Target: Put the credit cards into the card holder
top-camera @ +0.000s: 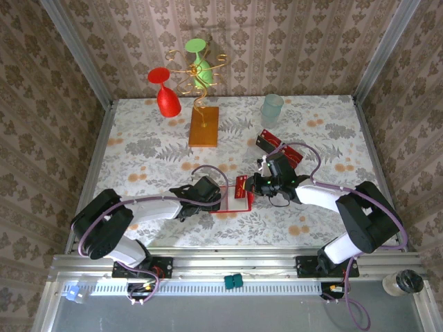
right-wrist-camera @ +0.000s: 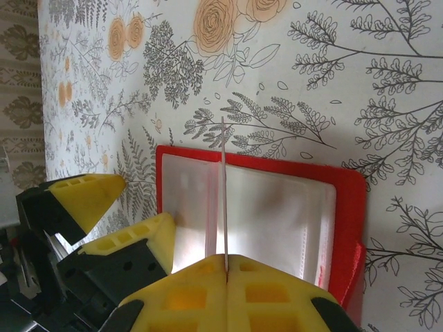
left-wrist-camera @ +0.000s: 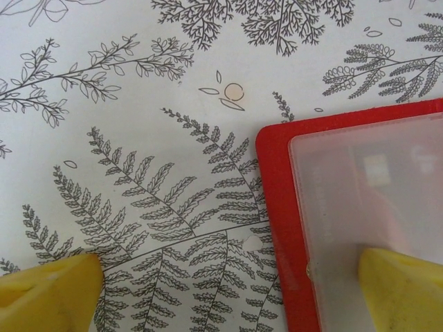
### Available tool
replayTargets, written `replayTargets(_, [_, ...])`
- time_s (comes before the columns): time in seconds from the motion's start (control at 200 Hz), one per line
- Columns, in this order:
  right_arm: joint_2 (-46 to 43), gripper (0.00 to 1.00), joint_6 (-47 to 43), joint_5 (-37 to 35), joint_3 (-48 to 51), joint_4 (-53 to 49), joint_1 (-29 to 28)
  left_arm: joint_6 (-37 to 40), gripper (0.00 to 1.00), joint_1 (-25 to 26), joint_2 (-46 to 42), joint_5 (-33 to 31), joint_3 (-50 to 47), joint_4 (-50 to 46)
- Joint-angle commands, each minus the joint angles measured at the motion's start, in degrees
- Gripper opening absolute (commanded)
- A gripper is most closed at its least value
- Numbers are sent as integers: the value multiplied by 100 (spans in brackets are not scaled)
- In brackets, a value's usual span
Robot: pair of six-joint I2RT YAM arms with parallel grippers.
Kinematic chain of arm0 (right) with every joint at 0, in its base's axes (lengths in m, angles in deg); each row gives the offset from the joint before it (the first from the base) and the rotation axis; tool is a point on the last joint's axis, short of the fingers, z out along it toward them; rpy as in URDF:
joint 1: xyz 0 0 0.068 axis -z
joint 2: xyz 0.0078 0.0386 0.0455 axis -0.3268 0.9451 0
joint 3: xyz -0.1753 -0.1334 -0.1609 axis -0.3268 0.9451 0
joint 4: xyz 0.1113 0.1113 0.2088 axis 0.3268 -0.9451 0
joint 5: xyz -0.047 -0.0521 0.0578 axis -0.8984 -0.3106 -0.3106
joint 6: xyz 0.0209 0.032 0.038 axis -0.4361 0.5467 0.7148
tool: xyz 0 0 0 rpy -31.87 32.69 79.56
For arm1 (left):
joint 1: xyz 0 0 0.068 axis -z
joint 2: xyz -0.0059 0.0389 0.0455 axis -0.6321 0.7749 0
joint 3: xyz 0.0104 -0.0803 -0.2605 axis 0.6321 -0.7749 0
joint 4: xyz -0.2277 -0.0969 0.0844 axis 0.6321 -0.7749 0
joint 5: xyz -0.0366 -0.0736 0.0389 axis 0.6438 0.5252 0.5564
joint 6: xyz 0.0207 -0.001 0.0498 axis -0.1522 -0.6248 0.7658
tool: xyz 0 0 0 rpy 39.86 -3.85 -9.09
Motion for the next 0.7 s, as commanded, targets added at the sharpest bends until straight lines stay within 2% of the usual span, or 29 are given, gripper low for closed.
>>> replayTargets(0.0, [47, 0, 13, 78, 95, 205, -40, -195, 95, 57, -86, -238, -131, -112])
replayTargets(0.23, [169, 0, -55, 339, 146, 677, -243, -296, 95, 106, -101, -311, -193, -129])
replayTargets(0.695, [387, 0, 154, 113, 447, 1519, -436, -436, 95, 167, -121, -373, -302, -115])
